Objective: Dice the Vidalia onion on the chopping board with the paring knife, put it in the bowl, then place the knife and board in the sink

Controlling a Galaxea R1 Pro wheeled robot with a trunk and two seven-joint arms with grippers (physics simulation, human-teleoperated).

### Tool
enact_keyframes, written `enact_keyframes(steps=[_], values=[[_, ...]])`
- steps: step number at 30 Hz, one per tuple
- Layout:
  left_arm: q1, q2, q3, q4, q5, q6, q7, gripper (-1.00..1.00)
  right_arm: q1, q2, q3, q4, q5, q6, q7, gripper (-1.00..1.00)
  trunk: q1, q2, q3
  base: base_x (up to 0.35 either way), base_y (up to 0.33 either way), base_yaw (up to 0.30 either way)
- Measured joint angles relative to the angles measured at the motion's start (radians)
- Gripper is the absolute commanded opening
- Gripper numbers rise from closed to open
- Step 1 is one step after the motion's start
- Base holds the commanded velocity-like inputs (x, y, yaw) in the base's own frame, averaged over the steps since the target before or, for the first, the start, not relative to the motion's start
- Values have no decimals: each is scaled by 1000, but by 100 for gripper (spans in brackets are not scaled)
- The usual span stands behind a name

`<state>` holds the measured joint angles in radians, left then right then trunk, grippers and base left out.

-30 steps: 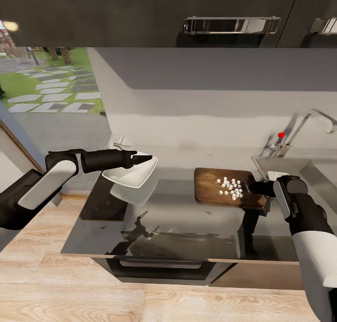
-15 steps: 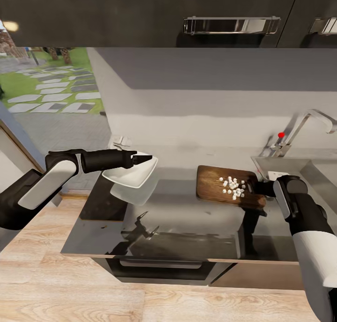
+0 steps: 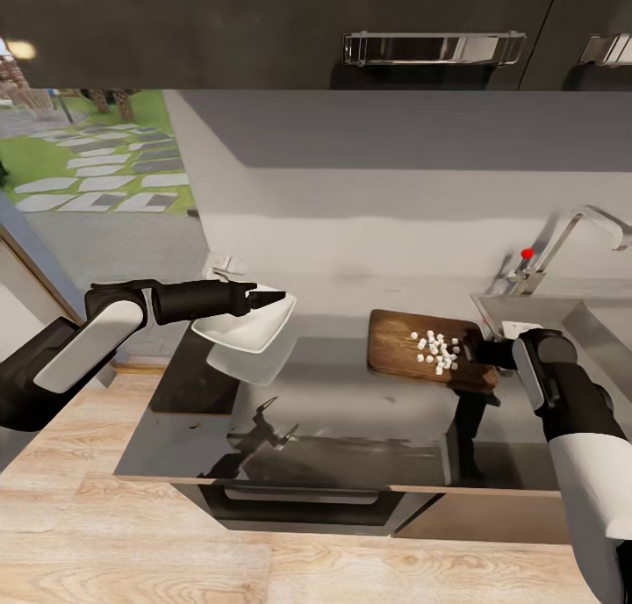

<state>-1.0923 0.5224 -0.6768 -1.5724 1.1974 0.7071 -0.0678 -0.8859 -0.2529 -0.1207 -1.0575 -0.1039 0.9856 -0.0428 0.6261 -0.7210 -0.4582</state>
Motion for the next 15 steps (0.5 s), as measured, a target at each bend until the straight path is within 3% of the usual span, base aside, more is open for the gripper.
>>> enact_keyframes(steps=[15], values=[[0,0,0,0,0,0,0,100,0,0,0,0,0,0,0,-100,0,0,23,0,0,0]])
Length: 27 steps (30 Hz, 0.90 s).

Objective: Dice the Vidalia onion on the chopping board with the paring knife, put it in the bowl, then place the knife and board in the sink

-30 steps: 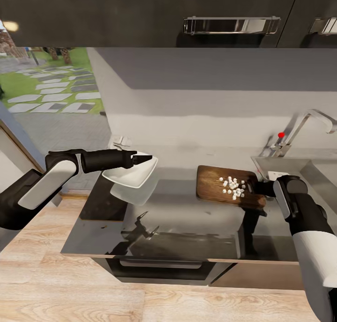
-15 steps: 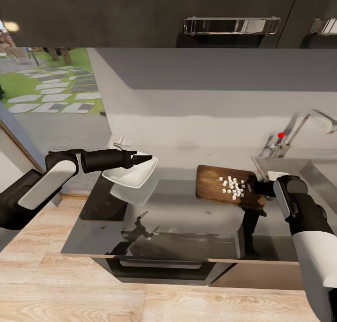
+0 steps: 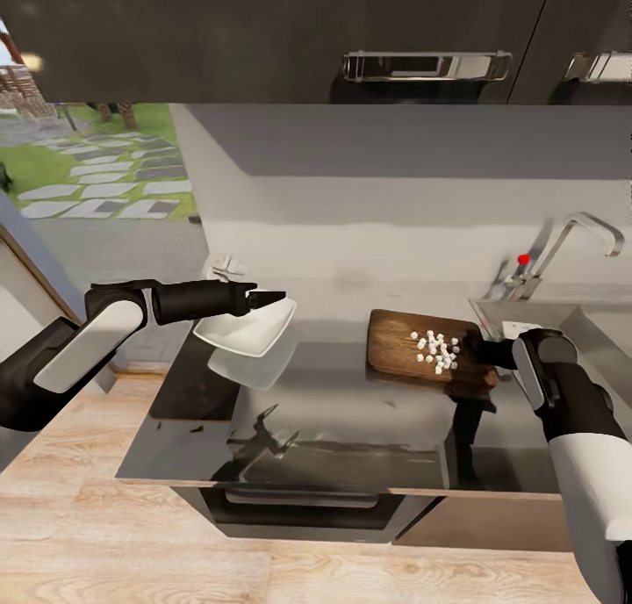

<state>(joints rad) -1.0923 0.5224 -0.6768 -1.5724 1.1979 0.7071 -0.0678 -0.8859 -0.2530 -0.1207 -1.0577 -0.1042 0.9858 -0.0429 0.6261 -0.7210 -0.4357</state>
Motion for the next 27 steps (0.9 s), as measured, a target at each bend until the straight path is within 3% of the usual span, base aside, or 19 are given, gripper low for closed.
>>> enact_keyframes(steps=[27], values=[[0,-2,0,0,0,0,0,100,0,0,0,0,0,2,0,-100,0,0,22,0,0,0]])
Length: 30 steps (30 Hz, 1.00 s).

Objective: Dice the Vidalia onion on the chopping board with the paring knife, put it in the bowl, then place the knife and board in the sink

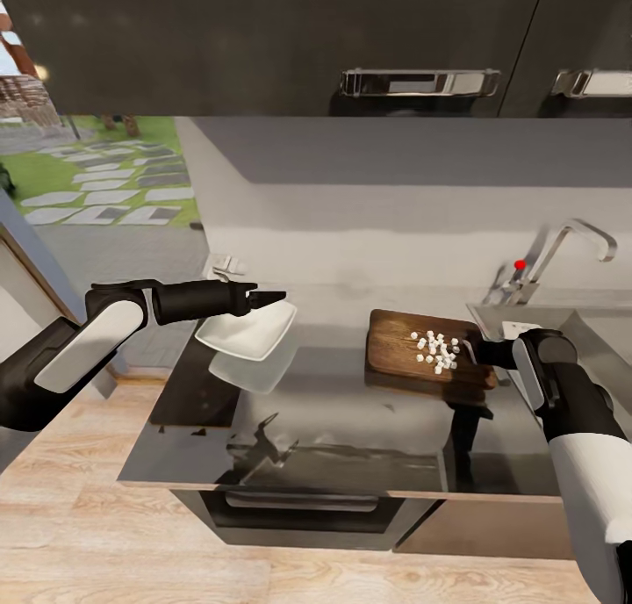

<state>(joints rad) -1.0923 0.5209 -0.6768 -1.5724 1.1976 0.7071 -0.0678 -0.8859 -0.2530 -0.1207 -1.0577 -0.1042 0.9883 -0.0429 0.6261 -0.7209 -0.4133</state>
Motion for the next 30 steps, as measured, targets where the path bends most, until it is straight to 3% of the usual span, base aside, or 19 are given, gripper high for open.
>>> enact_keyframes(steps=[30], values=[[0,0,0,0,0,0,0,100,0,0,0,0,0,1,0,-100,0,0,27,0,0,0]])
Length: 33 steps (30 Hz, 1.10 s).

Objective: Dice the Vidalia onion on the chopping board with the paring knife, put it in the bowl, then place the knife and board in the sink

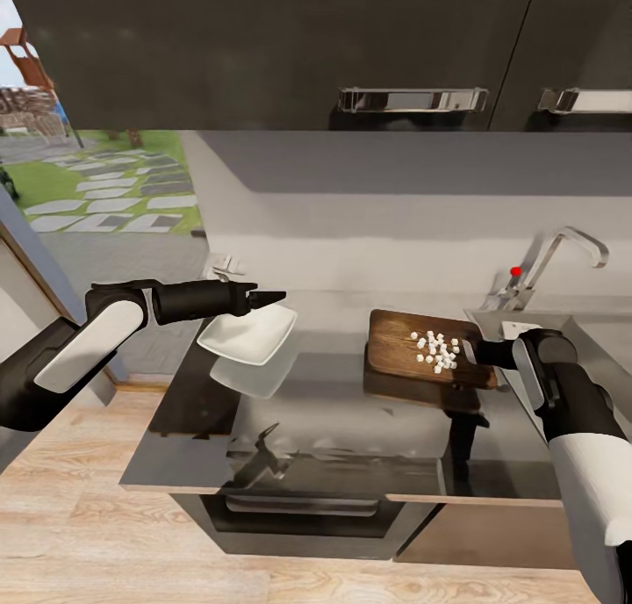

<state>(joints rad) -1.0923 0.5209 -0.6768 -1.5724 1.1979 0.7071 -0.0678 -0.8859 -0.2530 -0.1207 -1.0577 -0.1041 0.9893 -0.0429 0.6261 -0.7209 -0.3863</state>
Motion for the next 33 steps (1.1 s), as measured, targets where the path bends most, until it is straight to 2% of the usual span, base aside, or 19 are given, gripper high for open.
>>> enact_keyframes(steps=[33], values=[[0,0,0,0,0,0,0,100,0,0,0,0,0,1,0,-100,0,0,0,0,0,0]])
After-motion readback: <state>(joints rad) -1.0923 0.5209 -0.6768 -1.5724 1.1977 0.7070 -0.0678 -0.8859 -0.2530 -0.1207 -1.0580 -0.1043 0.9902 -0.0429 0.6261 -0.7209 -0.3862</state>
